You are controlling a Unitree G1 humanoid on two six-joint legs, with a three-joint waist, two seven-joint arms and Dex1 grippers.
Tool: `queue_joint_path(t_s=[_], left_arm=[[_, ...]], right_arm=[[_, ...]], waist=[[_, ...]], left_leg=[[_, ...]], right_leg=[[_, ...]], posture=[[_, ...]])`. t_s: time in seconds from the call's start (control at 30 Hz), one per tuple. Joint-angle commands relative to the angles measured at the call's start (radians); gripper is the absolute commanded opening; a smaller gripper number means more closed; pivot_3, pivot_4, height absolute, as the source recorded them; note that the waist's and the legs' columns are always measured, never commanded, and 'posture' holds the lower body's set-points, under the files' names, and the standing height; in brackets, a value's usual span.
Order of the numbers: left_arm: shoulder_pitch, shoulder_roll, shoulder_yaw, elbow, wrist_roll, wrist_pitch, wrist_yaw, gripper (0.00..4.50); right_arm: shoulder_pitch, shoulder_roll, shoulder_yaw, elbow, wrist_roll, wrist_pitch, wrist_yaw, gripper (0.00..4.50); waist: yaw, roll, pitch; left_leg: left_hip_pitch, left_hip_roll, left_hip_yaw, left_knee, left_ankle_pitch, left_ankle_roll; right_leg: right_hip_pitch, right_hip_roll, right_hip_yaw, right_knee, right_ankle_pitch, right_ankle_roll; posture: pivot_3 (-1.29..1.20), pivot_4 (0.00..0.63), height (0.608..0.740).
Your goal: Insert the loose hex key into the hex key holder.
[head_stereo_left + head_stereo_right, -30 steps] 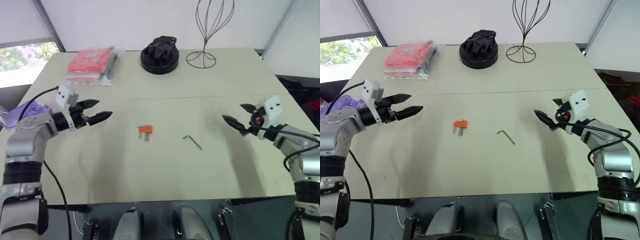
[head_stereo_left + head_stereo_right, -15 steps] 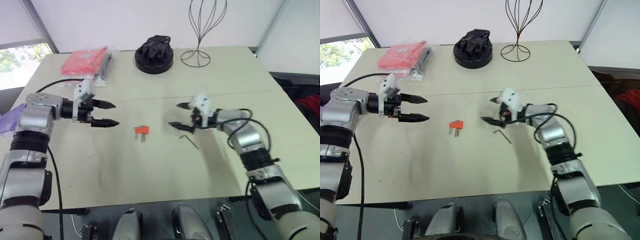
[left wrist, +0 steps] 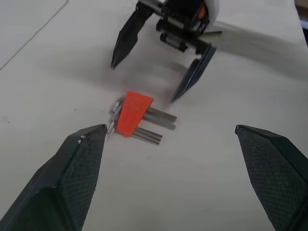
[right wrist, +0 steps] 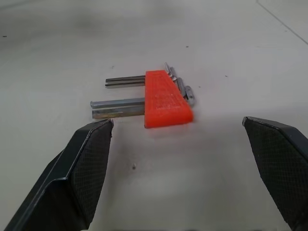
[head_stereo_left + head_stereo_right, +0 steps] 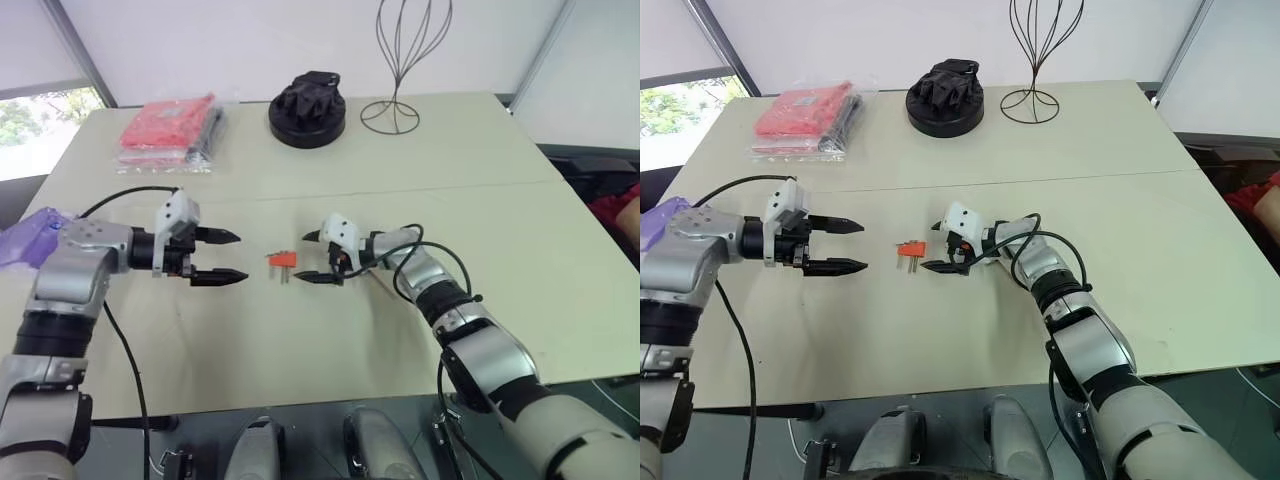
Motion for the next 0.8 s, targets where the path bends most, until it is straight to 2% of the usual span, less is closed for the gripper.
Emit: queue_joint_path(t_s=[0.03,0.23,0.47,0.53,0.6,0.67,0.73,0.8], left_arm=[[0.044,0.017,0.063,-0.089,-0.04,0.036,0.053,4.47],[0.126,0.014,0.099,-0.185,-0.081,0.082,0.123,4.47],[0.163,0.003,0.1,-0.21,-0.094,0.082,0.177,4.47],[0.172,-0.003,0.1,-0.219,-0.096,0.083,0.192,4.5],[0.177,-0.008,0.102,-0.223,-0.099,0.083,0.205,4.5],[0.184,-0.012,0.101,-0.223,-0.096,0.076,0.217,4.5],[0.191,-0.017,0.101,-0.222,-0.095,0.07,0.227,4.5],[0.194,-0.018,0.102,-0.222,-0.097,0.069,0.232,4.5]], right_arm=[[-0.052,0.036,-0.016,0.073,-0.022,-0.055,-0.02,4.5],[-0.086,0.078,-0.02,0.169,-0.054,-0.097,-0.034,4.5],[-0.124,0.125,-0.036,0.222,-0.082,-0.116,-0.055,4.5],[-0.128,0.134,-0.036,0.232,-0.091,-0.121,-0.052,3.97],[-0.129,0.139,-0.038,0.239,-0.099,-0.123,-0.05,3.22],[-0.129,0.143,-0.044,0.243,-0.101,-0.12,-0.054,2.26],[-0.128,0.144,-0.051,0.245,-0.104,-0.12,-0.061,1.13],[-0.128,0.144,-0.056,0.247,-0.107,-0.121,-0.064,0.99]], waist=[[-0.003,0.0,0.0],[-0.014,0.0,0.0],[-0.015,0.0,0.0],[-0.015,0.0,0.0],[-0.015,0.0,0.0],[-0.014,0.0,0.0],[-0.014,0.0,0.0],[-0.013,0.0,0.0]], left_leg=[[0.0,0.0,0.0,0.0,0.0,0.0],[0.001,0.0,-0.001,-0.001,0.0,0.0],[0.002,0.0,-0.001,-0.001,0.0,0.0],[0.002,0.0,-0.001,-0.002,0.0,0.0],[0.002,0.0,-0.001,-0.002,0.0,0.0],[0.002,0.0,-0.001,-0.002,0.0,0.0],[0.002,0.0,-0.001,-0.002,0.0,-0.001],[0.002,0.0,-0.001,-0.002,0.0,-0.001]], right_leg=[[0.0,0.0,0.0,0.0,0.0,0.0],[0.0,0.0,0.0,0.001,0.0,0.0],[0.0,0.0,0.001,0.001,0.0,0.0],[0.0,0.0,0.001,0.001,0.0,0.0],[0.0,0.0,0.001,0.001,0.0,0.0],[0.0,0.0,0.001,0.001,0.0,0.0],[0.0,0.0,0.001,0.001,0.0,0.0],[0.0,0.0,0.001,0.001,0.0,0.0]], posture=[[0.0,0.15,0.74],[0.0,0.15,0.74],[0.0,0.15,0.74],[0.0,0.15,0.74],[0.0,0.15,0.74],[0.0,0.15,0.74],[0.0,0.15,0.74],[0.0,0.15,0.74]])
